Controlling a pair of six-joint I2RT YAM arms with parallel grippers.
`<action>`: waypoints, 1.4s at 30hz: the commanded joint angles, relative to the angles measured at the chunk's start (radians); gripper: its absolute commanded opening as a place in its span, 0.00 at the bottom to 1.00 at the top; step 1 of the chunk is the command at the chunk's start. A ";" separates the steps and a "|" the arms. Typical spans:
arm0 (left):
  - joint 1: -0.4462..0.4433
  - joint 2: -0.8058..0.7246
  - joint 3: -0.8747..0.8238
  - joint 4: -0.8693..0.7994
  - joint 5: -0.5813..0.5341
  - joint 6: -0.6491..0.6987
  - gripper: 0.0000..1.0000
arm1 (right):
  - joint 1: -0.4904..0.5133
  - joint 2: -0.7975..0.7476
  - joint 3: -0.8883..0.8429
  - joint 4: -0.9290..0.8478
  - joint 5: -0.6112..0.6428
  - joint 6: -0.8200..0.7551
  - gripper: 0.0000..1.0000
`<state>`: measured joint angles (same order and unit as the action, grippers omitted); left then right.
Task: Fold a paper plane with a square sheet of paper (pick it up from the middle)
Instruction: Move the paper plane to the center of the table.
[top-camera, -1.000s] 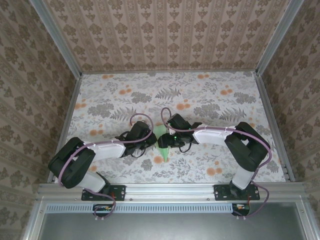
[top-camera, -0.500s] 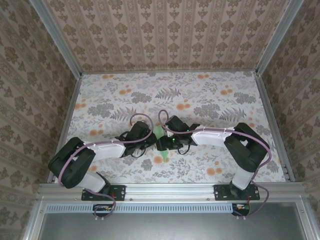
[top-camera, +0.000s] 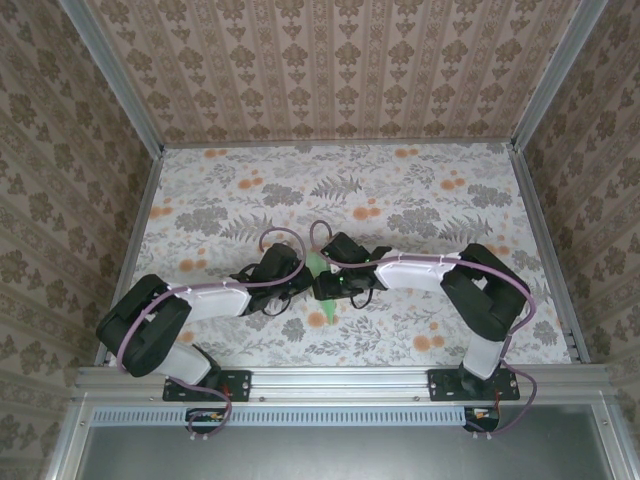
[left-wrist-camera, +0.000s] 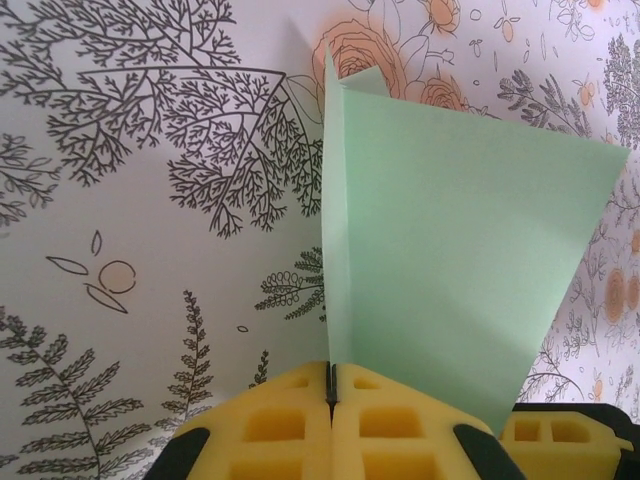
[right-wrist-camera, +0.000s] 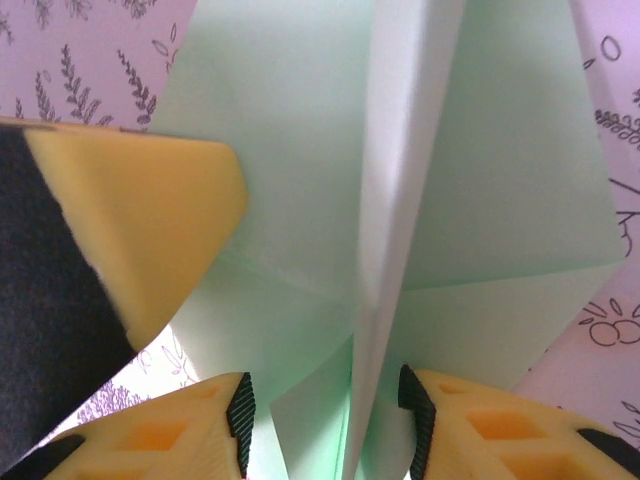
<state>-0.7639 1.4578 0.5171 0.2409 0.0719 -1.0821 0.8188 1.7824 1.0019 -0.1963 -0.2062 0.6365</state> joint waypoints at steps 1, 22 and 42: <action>0.005 -0.012 -0.017 0.023 0.001 -0.016 0.00 | 0.008 0.017 0.033 -0.037 0.049 0.021 0.44; 0.006 -0.012 -0.017 0.009 -0.011 -0.017 0.00 | 0.007 -0.022 0.040 -0.076 0.050 0.069 0.38; 0.023 -0.091 0.016 -0.089 -0.022 0.003 0.30 | 0.007 -0.013 0.076 -0.176 0.153 0.046 0.10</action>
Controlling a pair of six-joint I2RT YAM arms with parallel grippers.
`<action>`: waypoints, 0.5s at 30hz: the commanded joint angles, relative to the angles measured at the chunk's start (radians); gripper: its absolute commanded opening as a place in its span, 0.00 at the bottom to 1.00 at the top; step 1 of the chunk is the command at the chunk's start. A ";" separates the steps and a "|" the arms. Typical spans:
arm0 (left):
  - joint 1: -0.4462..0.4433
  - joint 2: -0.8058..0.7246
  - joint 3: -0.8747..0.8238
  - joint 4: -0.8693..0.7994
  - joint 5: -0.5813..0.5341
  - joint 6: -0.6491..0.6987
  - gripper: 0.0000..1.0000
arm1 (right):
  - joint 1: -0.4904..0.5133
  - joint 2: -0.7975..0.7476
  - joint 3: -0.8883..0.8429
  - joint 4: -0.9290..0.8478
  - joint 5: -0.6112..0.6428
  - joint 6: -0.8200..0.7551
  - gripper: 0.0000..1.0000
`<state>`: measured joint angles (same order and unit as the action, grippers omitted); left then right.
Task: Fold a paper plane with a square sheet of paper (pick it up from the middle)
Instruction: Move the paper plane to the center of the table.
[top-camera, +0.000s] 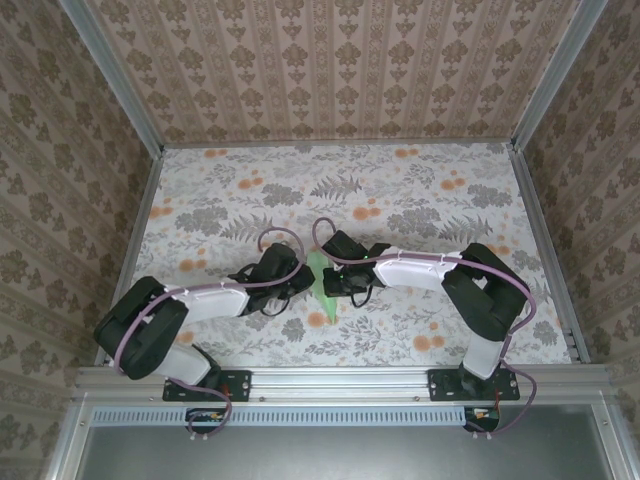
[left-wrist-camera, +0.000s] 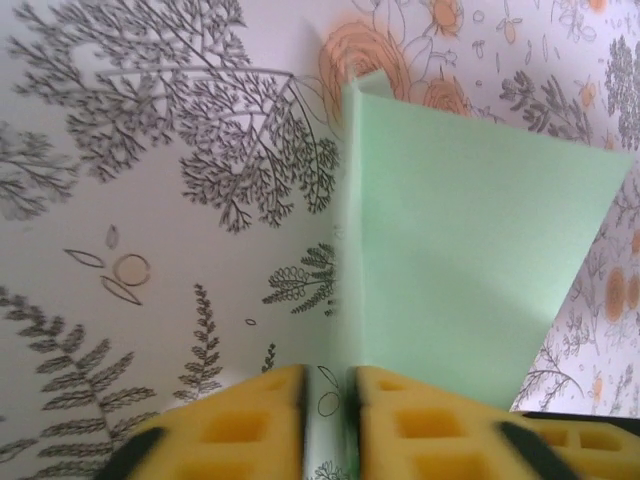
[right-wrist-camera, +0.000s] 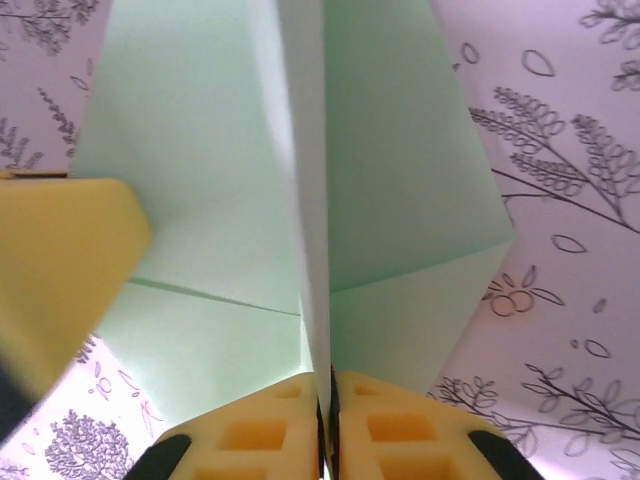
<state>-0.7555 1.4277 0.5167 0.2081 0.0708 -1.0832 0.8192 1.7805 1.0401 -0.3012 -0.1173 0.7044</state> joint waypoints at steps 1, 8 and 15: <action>0.019 -0.078 0.021 -0.076 -0.024 0.010 0.34 | 0.007 -0.022 0.044 -0.089 0.083 -0.032 0.10; 0.074 -0.207 0.029 -0.246 -0.067 0.050 0.66 | -0.011 -0.082 0.096 -0.289 0.219 -0.120 0.09; 0.113 -0.289 0.006 -0.337 -0.096 0.077 0.83 | -0.054 -0.036 0.105 -0.308 0.202 -0.150 0.15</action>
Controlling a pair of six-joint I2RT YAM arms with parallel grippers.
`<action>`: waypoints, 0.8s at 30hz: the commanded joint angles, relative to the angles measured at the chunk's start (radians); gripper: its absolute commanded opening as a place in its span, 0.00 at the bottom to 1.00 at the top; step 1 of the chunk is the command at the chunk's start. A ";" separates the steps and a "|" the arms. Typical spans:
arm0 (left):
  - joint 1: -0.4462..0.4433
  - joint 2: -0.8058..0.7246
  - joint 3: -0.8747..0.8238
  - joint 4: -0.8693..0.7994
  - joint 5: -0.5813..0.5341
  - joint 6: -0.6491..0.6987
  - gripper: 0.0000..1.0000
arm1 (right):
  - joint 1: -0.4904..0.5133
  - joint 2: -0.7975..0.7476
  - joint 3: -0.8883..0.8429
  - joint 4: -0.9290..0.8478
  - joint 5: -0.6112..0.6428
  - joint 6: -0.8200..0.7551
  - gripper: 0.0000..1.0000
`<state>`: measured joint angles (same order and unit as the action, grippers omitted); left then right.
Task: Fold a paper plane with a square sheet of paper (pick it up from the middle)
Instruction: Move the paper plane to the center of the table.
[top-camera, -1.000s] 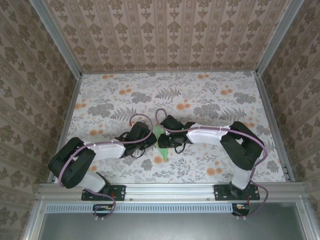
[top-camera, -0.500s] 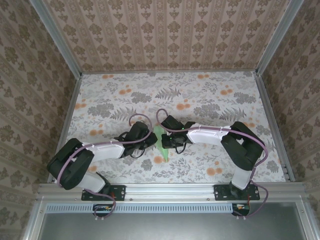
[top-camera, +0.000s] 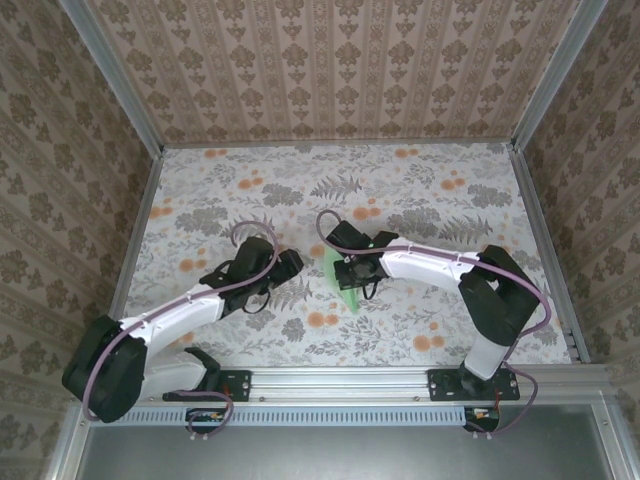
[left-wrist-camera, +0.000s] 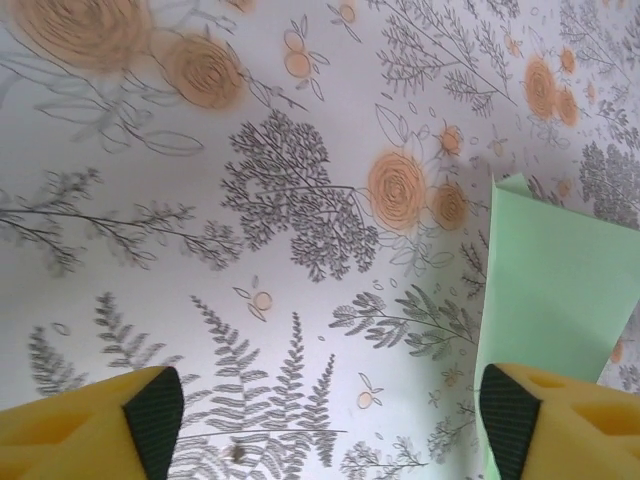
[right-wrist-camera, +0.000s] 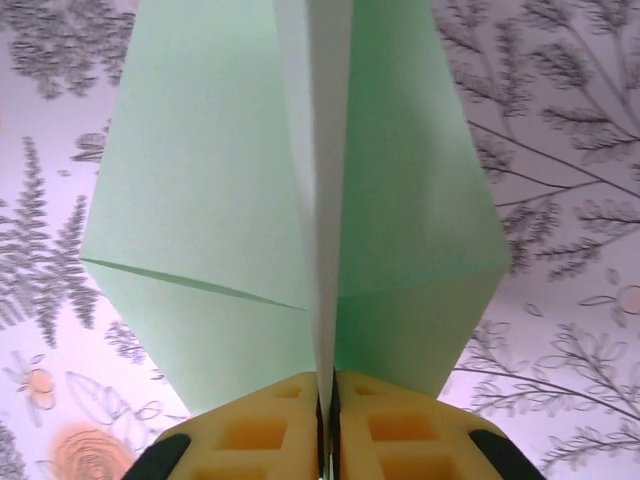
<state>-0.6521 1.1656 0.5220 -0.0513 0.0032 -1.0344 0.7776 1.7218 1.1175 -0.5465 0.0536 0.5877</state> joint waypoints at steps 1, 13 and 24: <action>0.012 -0.031 -0.002 -0.083 -0.029 0.030 0.85 | -0.015 0.036 0.032 -0.061 0.026 -0.036 0.16; 0.035 -0.027 -0.019 -0.091 -0.012 0.036 0.94 | -0.014 0.131 0.067 -0.040 -0.004 -0.026 0.22; 0.046 -0.011 -0.024 -0.087 0.001 0.031 0.96 | -0.015 0.166 0.067 -0.055 0.045 -0.022 0.19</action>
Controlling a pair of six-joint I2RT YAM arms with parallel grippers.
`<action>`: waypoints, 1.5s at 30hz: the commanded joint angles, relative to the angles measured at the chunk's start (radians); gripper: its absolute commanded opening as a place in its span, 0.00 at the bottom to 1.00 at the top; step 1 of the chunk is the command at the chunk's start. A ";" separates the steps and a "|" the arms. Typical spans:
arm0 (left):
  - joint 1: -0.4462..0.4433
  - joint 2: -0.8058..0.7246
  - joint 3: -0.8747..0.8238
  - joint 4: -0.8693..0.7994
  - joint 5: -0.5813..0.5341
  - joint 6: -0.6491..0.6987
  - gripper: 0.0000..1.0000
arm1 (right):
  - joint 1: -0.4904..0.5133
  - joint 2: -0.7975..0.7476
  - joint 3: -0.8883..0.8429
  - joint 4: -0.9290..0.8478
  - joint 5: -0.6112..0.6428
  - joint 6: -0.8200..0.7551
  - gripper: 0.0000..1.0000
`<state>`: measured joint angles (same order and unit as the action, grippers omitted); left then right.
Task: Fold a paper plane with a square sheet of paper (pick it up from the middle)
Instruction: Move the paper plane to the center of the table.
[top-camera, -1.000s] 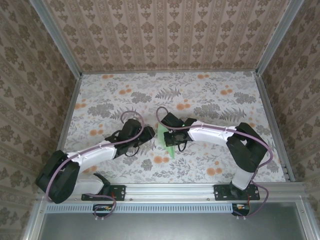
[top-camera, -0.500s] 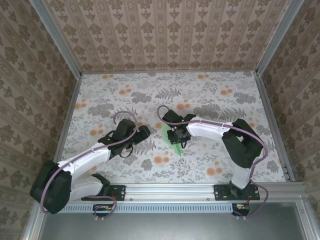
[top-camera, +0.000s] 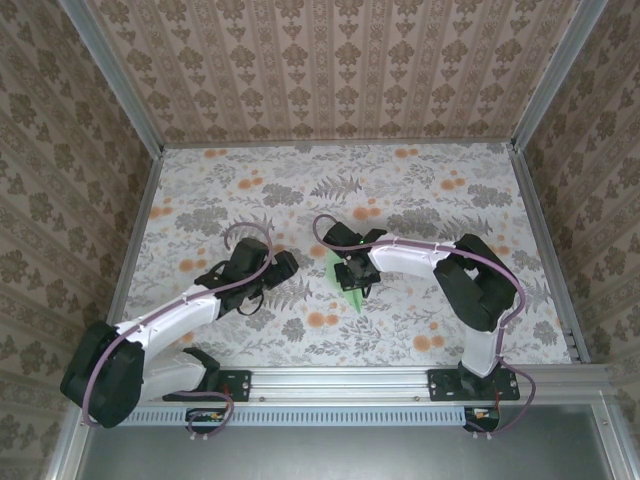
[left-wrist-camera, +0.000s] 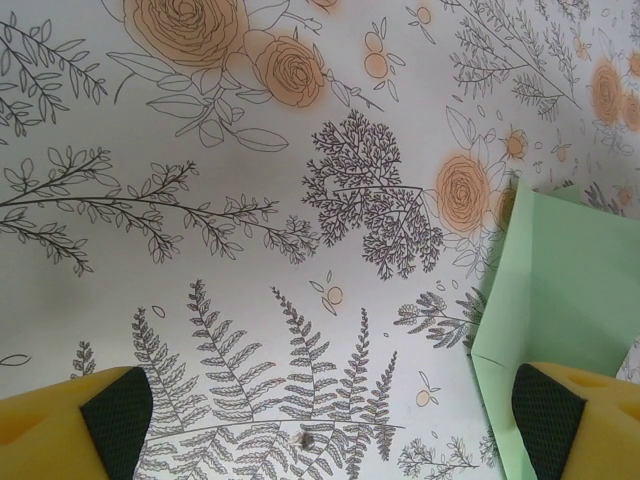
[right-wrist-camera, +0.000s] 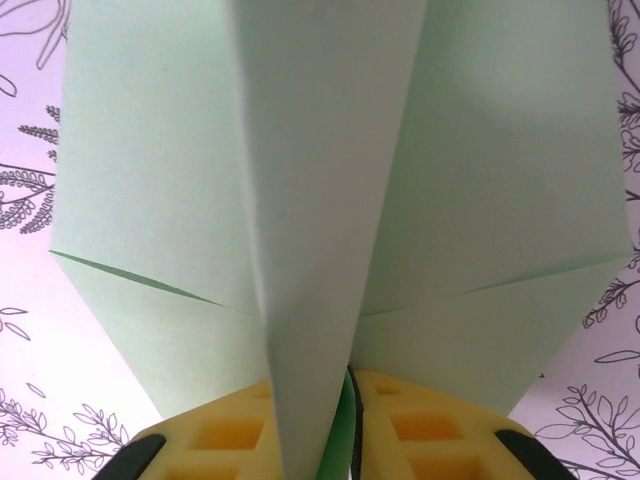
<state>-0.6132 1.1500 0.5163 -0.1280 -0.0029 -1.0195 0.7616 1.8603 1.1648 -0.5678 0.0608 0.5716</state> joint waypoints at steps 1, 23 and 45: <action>0.009 0.008 -0.016 -0.010 0.007 0.016 0.96 | 0.002 0.030 0.019 -0.036 0.041 -0.004 0.17; 0.020 0.045 0.039 -0.069 0.020 0.086 1.00 | -0.221 0.277 0.510 -0.089 -0.016 -0.123 0.09; 0.051 0.056 0.116 -0.231 -0.028 0.212 1.00 | -0.269 0.425 0.609 -0.189 0.015 -0.135 0.23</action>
<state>-0.5789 1.2118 0.5907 -0.2867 0.0002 -0.8730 0.4950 2.2520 1.7554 -0.6899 0.0525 0.4412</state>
